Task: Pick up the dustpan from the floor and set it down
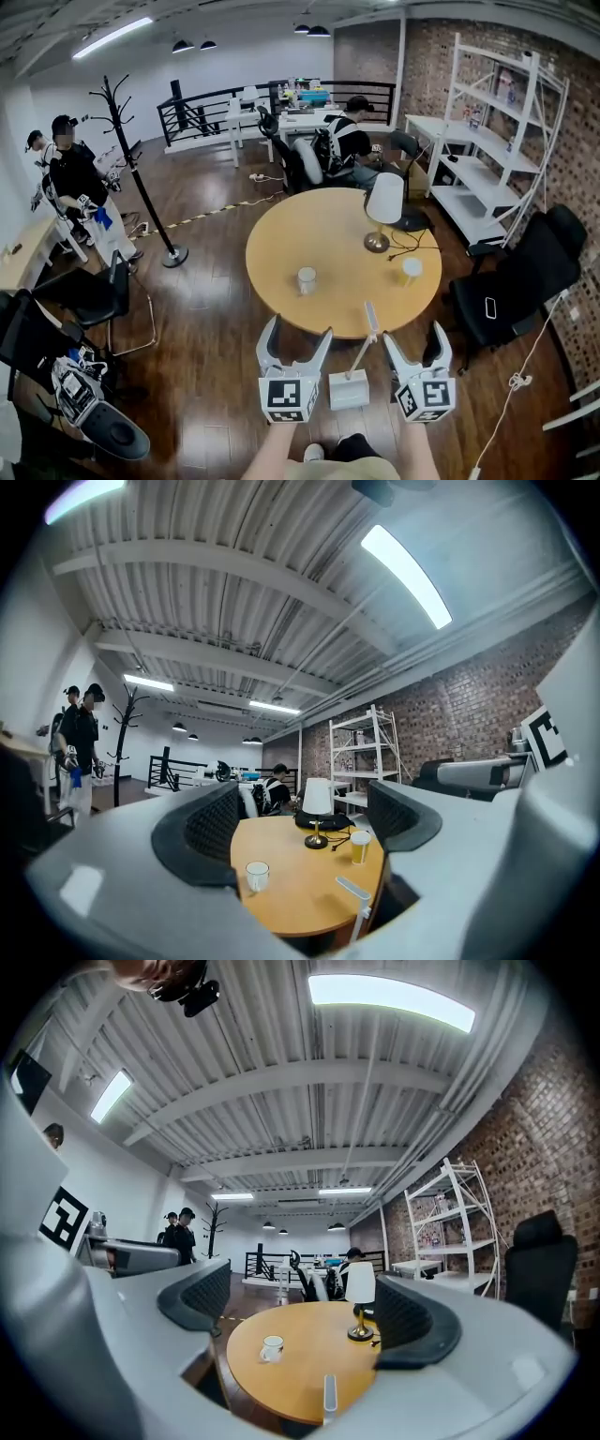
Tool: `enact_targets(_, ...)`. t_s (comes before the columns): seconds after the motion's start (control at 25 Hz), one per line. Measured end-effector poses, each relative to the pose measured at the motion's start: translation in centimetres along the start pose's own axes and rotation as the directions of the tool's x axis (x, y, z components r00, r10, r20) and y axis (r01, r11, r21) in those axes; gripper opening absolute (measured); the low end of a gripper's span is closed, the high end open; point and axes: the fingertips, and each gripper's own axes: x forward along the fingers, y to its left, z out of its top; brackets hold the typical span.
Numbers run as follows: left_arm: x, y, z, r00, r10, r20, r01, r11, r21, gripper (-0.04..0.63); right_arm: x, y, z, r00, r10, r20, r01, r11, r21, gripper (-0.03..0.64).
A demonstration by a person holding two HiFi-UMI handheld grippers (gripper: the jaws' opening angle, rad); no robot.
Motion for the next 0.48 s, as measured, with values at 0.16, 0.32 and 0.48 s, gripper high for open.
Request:
enact_targets(0.16, 2.5, 0.5, -1.6, 1.0, 0.003, -0.025, -0.003, 1.0, -0.008, 0.422, 1.5, -1.3, -2.8, 0.998, 0.029, -0.05, -0.029, 1.0, -0.009, 0.471)
enact_targets(0.32, 4.8, 0.7, -1.6, 1.0, -0.016, -0.021, 0.016, 1.0, -0.008, 0.422, 2.2, -2.9, -7.5, 0.99, 0.062, -0.129, -0.06, 0.998, 0.021, 0.453)
enact_targets(0.48, 6.9, 0.6, -1.5, 1.0, 0.004, -0.024, -0.004, 1.0, 0.003, 0.42, 1.3, -4.6, -13.9, 0.966, 0.096, -0.242, -0.089, 0.995, 0.04, 0.451)
